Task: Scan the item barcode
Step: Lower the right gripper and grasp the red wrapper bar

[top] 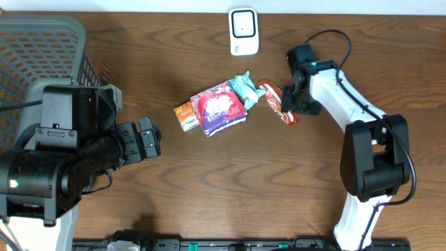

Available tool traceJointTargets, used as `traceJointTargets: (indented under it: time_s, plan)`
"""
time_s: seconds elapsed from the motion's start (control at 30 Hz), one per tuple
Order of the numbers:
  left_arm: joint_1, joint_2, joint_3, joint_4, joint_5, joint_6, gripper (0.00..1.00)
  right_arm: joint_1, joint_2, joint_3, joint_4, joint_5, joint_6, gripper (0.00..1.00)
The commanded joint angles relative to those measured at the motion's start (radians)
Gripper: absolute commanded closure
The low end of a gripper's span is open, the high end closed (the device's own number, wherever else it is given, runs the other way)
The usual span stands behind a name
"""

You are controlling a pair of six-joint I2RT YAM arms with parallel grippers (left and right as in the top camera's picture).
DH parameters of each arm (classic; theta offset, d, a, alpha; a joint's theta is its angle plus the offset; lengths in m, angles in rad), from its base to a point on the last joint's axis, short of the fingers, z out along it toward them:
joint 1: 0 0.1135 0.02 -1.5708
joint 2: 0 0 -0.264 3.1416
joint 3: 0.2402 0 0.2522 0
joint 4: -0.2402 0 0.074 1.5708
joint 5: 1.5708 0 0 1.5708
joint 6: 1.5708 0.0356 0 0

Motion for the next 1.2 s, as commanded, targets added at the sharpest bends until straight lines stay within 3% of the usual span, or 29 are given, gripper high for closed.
traceJointTargets:
  time_s: [0.0, 0.13, 0.4, 0.67, 0.83, 0.97, 1.17]
  plan:
    - [0.004, 0.002, 0.000, -0.003, 0.011, 0.018, 0.02, 0.002, 0.007, 0.041, 0.021, -0.142, -0.161, 0.31]
    - [0.004, 0.002, 0.000, -0.003, 0.011, 0.018, 0.02, 0.005, 0.008, 0.040, 0.076, -0.208, -0.266, 0.21]
    - [0.004, 0.002, 0.000, -0.003, 0.011, 0.018, 0.02, 0.020, 0.009, 0.011, 0.114, -0.202, -0.422, 0.16]
    - [0.004, 0.002, 0.000, -0.003, 0.011, 0.018, 0.02, 0.114, 0.009, -0.028, 0.172, 0.051, -0.426, 0.15]
    - [0.004, 0.002, 0.000, -0.003, 0.011, 0.018, 0.02, 0.163, 0.009, -0.032, 0.206, 0.091, -0.426, 0.17]
    - [0.004, 0.002, 0.000, -0.003, 0.011, 0.018, 0.02, 0.172, 0.009, -0.057, 0.257, 0.100, -0.418, 0.26]
    - [0.004, 0.002, 0.000, -0.003, 0.012, 0.018, 0.02, 0.169, 0.009, -0.146, 0.348, 0.142, -0.389, 0.21]
